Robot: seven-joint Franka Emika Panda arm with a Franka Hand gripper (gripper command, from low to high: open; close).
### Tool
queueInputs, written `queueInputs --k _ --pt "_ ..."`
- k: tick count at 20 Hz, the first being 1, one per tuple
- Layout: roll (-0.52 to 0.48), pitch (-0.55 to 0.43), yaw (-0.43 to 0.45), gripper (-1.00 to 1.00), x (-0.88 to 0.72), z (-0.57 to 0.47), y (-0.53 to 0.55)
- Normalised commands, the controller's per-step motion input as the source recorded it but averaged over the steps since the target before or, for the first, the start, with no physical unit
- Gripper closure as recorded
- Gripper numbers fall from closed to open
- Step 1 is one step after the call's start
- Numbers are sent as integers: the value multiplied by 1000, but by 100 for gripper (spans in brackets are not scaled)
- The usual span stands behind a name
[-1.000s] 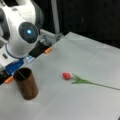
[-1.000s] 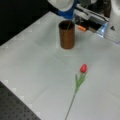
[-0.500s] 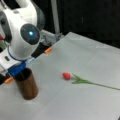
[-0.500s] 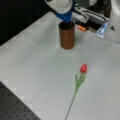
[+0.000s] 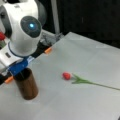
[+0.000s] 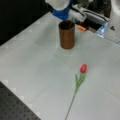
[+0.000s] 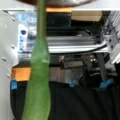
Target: Flower insertion into a vase
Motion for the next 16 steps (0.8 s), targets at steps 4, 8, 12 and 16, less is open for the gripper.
queueInputs --k 4,8,12,16 --pt "182 -295 84 -100 479 188 226" --pt "228 -473 164 -100 495 203 368" --pt "160 -492 147 -100 406 106 403" --pt "142 -399 97 -100 437 28 501"
